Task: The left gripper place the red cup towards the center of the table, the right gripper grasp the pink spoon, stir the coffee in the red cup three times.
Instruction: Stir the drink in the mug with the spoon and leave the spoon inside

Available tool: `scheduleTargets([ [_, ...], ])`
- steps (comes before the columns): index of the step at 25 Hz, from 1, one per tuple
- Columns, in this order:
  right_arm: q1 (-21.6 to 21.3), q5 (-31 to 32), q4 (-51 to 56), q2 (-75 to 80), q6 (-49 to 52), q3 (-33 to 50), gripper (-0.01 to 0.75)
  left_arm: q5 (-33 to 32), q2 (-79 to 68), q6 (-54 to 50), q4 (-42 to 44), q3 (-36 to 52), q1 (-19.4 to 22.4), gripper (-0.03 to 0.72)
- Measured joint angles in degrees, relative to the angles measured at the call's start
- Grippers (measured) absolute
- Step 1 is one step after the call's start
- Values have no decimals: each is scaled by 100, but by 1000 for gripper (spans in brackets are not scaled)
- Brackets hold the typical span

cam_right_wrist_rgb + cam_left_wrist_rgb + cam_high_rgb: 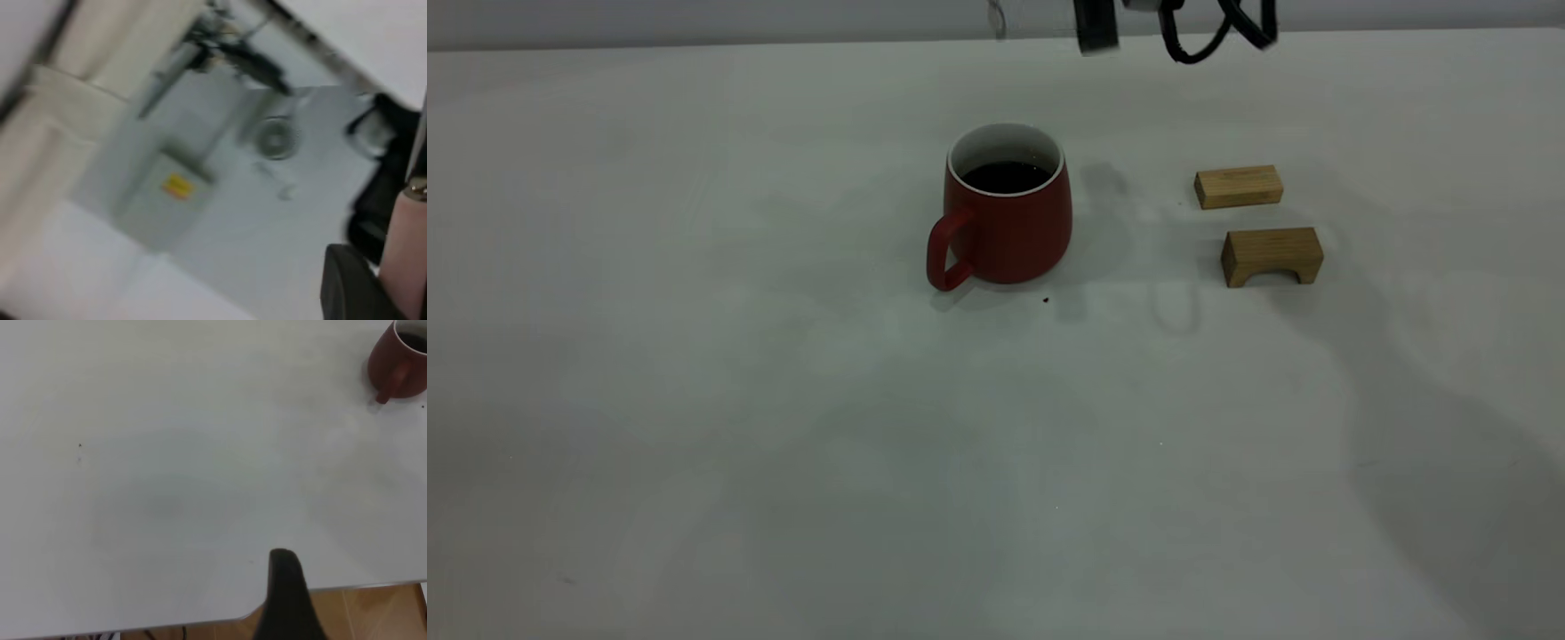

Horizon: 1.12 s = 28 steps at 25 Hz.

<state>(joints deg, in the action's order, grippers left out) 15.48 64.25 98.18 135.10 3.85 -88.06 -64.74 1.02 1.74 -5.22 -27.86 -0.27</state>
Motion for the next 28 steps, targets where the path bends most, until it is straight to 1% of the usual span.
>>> scheduleTargets([
  [3, 0, -2, 174, 4, 546, 0, 122, 0, 0, 0, 0, 0, 0, 586],
  [8, 46, -78, 215, 6, 1789, 0, 122, 0, 0, 0, 0, 0, 0, 586],
  [13, 58, -171, 246, 257, 2559, 0, 122, 0, 0, 0, 0, 0, 0, 586],
  [18, -29, -428, 246, 717, 2648, 0, 122, 0, 0, 0, 0, 0, 0, 586],
  [24, -283, -401, 251, 1121, 2648, 0, 122, 0, 0, 0, 0, 0, 0, 586],
  [28, -251, -181, 272, 1159, 2648, -15, 122, 0, 0, 0, 0, 0, 0, 586],
])
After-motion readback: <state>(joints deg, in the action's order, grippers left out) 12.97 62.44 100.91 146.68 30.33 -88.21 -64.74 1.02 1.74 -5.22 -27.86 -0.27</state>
